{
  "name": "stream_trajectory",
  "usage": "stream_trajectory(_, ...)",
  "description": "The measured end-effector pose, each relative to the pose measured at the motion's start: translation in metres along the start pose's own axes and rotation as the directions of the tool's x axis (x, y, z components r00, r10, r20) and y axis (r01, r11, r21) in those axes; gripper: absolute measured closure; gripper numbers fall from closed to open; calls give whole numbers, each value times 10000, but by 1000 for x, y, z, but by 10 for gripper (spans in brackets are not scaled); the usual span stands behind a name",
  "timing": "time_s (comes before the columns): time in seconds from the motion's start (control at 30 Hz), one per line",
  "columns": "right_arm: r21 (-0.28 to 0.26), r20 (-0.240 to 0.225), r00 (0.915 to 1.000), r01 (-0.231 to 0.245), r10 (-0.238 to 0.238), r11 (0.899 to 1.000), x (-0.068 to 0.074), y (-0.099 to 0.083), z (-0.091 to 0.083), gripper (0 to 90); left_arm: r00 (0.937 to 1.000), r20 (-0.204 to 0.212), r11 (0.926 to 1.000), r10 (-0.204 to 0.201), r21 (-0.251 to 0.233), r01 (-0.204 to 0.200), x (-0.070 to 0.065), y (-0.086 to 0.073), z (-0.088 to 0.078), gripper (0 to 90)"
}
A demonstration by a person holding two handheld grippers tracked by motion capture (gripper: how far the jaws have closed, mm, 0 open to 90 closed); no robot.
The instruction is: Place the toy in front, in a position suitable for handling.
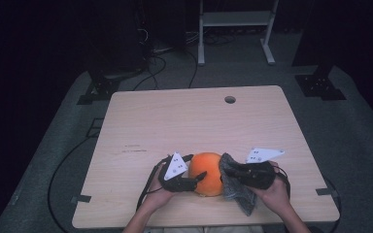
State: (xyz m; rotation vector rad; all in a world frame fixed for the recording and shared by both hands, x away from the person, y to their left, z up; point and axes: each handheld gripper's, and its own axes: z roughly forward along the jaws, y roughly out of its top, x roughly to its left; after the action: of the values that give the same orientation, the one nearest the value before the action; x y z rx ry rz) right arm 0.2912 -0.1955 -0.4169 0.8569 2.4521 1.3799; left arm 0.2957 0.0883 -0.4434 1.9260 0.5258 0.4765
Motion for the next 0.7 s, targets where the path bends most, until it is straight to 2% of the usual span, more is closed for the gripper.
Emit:
stream_trajectory(0.03,44,25,10000,-29,28,10000,-1,0,0,757,9996,-9,9996,-270,60,270,2,-2,1,315)
stream_trajectory(0.13,296,98,9992,-396,393,9988,-10,-3,-2,756,9971,-235,9967,-717,352,725,7,-4,1,324)
stream_trajectory(0.23,419,252,9975,-667,657,9969,-15,-6,-5,760,9946,-718,9956,-744,515,782,12,-7,-1,324)
stream_trajectory(0.3,116,-64,9987,-504,505,9987,-8,-3,-9,760,9909,-824,9928,-1065,462,1106,17,-9,-1,322)
stream_trajectory(0.33,-199,-674,9976,-144,131,9997,4,1,-8,756,9897,-854,9922,-1145,393,1182,18,-10,-1,317)
stream_trajectory(0.37,-199,-674,9976,-144,131,9997,4,1,-8,756,9893,-868,9921,-1173,347,1207,19,-11,-1,317)
stream_trajectory(0.4,-179,-765,9970,67,-81,9998,9,3,-5,752,9896,-872,9925,-1148,325,1180,18,-11,-1,312)
stream_trajectory(0.43,-10,-694,9973,247,-247,9997,13,4,-1,750,9908,-894,9942,-1015,275,1043,18,-10,-2,304)
stream_trajectory(0.47,177,-566,9977,370,-359,9992,14,3,4,750,9926,-936,9970,-779,-23,780,16,-9,-5,284)
stream_trajectory(0.5,395,-264,9987,446,-436,9982,10,1,9,753,9962,-788,9969,-382,-714,326,13,-6,-10,244)
stream_trajectory(0.53,395,-264,9987,446,-436,9982,10,1,9,753,9986,-508,9934,-138,-1143,79,12,-5,-13,244)
stream_trajectory(0.57,436,-128,9992,371,-366,9984,8,0,9,754,9996,-232,9908,131,-1341,-161,9,-2,-15,255)
stream_trajectory(0.6,404,34,9998,211,-213,9990,3,-1,8,754,9998,-138,9923,165,-1222,-181,7,-2,-14,265)
stream_trajectory(0.63,394,113,9999,89,-94,9992,1,-1,7,754,9996,0,9963,292,-813,-291,5,-2,-10,271)
stream_trajectory(0.67,391,198,9998,-20,12,9992,-3,-2,6,754,9986,153,9980,507,-395,-500,3,-4,-6,285)
stream_trajectory(0.7,413,305,9994,-149,136,9990,-7,-3,6,754,9977,197,9977,653,-173,-650,0,-8,-1,296)
